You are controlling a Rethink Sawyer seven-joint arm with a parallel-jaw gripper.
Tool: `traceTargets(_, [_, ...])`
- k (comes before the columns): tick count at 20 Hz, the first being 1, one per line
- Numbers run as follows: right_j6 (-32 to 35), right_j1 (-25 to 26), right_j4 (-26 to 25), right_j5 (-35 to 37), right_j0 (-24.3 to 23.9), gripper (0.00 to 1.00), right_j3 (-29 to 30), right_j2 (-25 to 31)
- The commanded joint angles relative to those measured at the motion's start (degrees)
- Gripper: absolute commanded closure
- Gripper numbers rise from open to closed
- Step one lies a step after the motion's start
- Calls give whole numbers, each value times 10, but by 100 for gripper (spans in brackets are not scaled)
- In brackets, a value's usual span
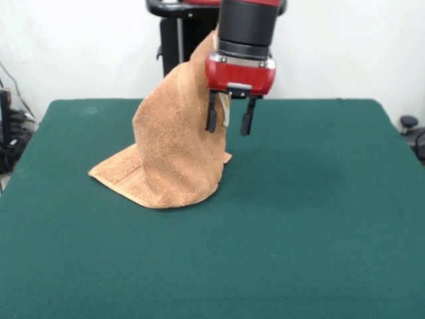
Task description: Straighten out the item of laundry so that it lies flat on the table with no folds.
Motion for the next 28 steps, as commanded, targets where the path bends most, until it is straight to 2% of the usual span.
traceTargets(1, [150, 15, 0, -13, 15, 0, 64, 61])
traceTargets(28, [141, 29, -14, -48, -11, 0, 74, 77])
